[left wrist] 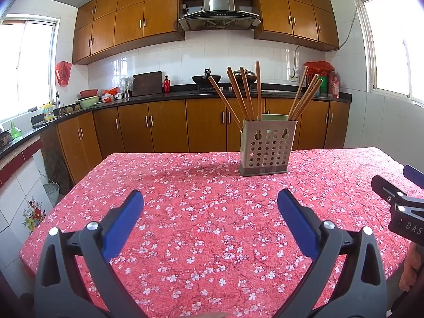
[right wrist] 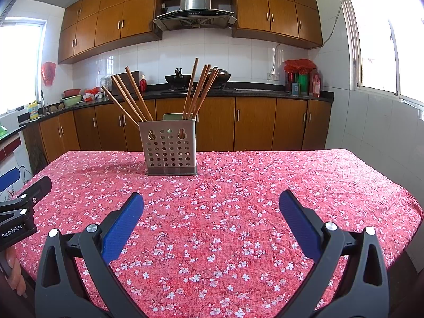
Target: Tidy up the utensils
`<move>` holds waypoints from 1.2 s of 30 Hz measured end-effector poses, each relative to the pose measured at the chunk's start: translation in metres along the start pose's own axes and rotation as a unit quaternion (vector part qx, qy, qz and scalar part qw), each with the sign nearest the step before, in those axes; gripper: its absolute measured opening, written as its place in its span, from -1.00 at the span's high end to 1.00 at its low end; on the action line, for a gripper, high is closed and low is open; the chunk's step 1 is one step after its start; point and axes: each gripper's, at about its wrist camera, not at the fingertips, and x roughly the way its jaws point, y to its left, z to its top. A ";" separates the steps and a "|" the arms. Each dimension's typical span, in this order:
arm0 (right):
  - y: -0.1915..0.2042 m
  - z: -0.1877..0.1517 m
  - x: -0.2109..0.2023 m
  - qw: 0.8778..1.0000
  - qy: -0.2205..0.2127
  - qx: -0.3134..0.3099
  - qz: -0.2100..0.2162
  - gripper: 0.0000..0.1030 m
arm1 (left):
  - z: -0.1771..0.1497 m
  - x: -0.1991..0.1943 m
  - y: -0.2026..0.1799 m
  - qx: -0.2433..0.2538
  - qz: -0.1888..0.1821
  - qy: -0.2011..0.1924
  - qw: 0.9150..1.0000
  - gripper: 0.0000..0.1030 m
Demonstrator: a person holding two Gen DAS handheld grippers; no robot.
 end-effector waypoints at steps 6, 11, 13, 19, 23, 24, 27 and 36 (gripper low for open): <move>0.000 0.000 0.000 1.000 0.000 0.000 0.000 -0.97 | 0.000 0.000 0.000 0.000 0.000 0.000 1.000 -0.92; 0.000 0.000 0.000 1.000 0.000 0.000 0.000 -0.97 | -0.001 0.001 0.000 -0.002 0.000 0.002 1.000 -0.92; 0.000 0.000 0.000 1.000 0.001 0.000 0.000 -0.97 | -0.002 0.001 0.000 -0.002 -0.001 0.002 1.000 -0.92; 0.000 0.000 0.000 1.000 0.000 0.001 0.000 -0.97 | -0.002 0.001 0.000 -0.003 -0.001 0.002 1.000 -0.92; 0.000 0.001 0.000 1.000 0.001 0.001 0.000 -0.97 | -0.002 0.001 -0.001 -0.003 -0.001 0.002 1.000 -0.92; 0.000 0.001 0.000 1.000 0.001 0.001 0.000 -0.97 | -0.002 0.001 -0.002 -0.003 -0.002 0.002 1.000 -0.92; 0.000 0.001 0.000 1.000 0.001 0.001 0.000 -0.97 | -0.002 0.001 -0.001 -0.003 -0.001 0.003 1.000 -0.92; 0.002 -0.001 0.001 1.000 0.002 0.002 -0.001 -0.97 | -0.003 0.001 -0.002 -0.004 -0.001 0.004 1.000 -0.92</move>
